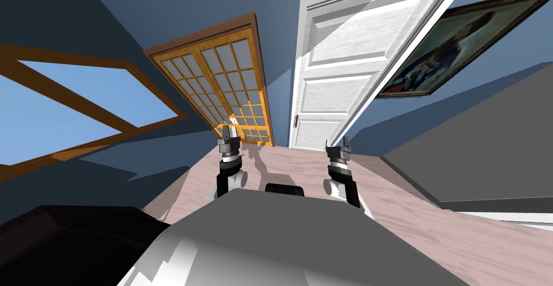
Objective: Pull the door open
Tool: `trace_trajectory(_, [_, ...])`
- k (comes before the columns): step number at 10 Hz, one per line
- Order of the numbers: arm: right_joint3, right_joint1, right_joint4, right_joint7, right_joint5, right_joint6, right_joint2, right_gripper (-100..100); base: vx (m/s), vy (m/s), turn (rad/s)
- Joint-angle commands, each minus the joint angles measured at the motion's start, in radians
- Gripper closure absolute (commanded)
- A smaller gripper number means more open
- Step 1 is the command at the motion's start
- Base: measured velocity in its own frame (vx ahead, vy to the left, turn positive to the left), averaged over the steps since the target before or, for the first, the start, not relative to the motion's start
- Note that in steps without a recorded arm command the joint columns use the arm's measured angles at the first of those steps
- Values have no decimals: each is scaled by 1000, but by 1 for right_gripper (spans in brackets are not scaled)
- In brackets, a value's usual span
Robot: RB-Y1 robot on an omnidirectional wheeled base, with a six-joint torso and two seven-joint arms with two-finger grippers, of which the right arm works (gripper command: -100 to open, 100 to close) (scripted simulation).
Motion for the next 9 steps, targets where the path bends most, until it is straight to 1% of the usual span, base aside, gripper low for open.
trace_trajectory(1, [2, -19, 44, -35, -23, -12, -5, -100, 94, -10, 94])
trace_trajectory(9, [23, -93, 249, -208, -142, -69, -26, -100, 100, -15, 108])
